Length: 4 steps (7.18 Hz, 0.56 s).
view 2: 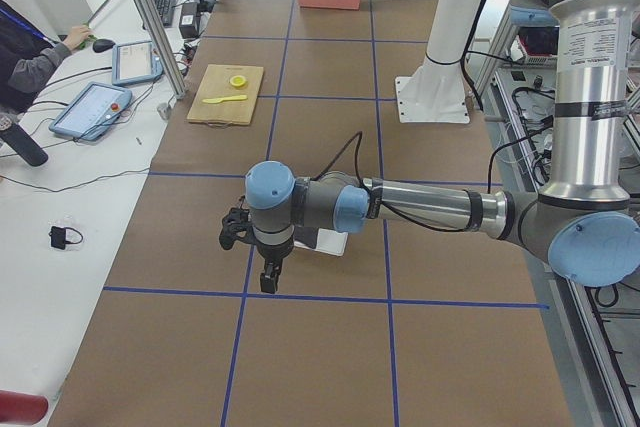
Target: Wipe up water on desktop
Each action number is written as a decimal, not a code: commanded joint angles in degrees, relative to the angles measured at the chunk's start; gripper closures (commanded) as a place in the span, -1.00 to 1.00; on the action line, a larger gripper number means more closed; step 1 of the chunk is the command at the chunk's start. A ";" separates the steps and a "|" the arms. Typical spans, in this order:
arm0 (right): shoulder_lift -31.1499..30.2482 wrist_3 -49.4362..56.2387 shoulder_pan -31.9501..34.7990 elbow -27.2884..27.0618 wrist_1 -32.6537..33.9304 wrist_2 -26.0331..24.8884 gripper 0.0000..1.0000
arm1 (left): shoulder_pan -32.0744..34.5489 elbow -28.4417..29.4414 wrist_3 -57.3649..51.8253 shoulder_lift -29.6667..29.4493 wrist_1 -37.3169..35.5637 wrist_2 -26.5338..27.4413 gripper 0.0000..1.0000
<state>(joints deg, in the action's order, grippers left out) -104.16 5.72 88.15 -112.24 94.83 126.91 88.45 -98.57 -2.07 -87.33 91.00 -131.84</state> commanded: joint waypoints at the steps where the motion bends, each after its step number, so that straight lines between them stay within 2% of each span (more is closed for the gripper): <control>1: 0.00 0.08 0.00 -0.18 -0.09 0.00 -1.00 | -0.03 -0.30 -0.12 -0.30 0.06 -0.08 -0.97; 4: 0.44 0.34 0.09 -1.40 -0.26 -0.26 -1.00 | -0.03 -4.42 -0.04 -0.56 0.05 0.09 -0.97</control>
<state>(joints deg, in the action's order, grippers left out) -104.03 6.06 88.17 -113.31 94.77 126.78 88.42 -100.99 -2.19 -87.75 91.02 -131.79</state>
